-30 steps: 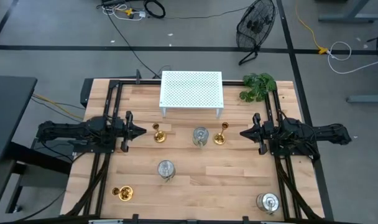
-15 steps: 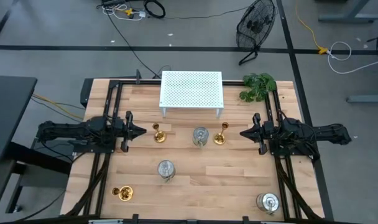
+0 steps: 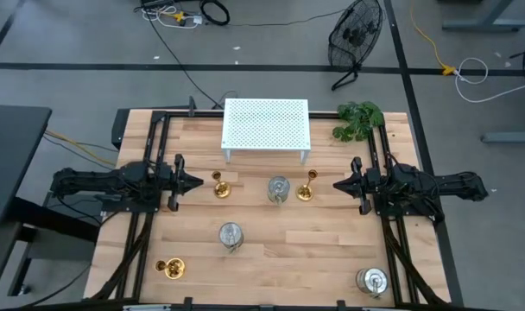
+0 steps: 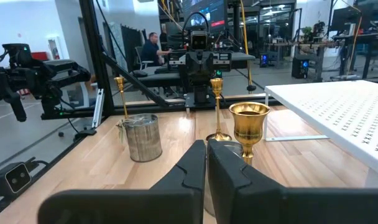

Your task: Pick & Place candle stick holders

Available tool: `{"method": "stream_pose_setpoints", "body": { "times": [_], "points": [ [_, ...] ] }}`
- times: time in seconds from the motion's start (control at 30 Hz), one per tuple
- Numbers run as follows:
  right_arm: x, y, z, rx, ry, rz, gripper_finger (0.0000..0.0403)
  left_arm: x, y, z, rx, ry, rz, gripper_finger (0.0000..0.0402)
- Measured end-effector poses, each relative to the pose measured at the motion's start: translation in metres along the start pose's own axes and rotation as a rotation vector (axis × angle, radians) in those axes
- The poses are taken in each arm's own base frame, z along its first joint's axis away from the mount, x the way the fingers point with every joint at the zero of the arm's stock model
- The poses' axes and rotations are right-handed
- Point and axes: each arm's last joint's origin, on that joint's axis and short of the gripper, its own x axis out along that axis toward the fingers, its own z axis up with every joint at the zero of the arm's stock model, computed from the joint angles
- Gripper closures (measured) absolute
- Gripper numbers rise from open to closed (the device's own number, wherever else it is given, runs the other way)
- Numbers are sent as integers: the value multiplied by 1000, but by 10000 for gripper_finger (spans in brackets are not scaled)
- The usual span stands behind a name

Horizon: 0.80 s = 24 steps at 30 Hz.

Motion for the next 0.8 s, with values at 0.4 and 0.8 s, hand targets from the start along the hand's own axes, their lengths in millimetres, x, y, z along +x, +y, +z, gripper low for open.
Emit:
{"method": "stream_pose_setpoints", "body": {
  "times": [0.4, 0.8],
  "points": [
    [0, 0, 0, 0, 0, 0, 382, 0, 0, 0, 0, 0, 0, 369],
    [0, -1, 0, -137, -2, -27, 382, 0, 0, 0, 0, 0, 0, 369]
  ]
}}
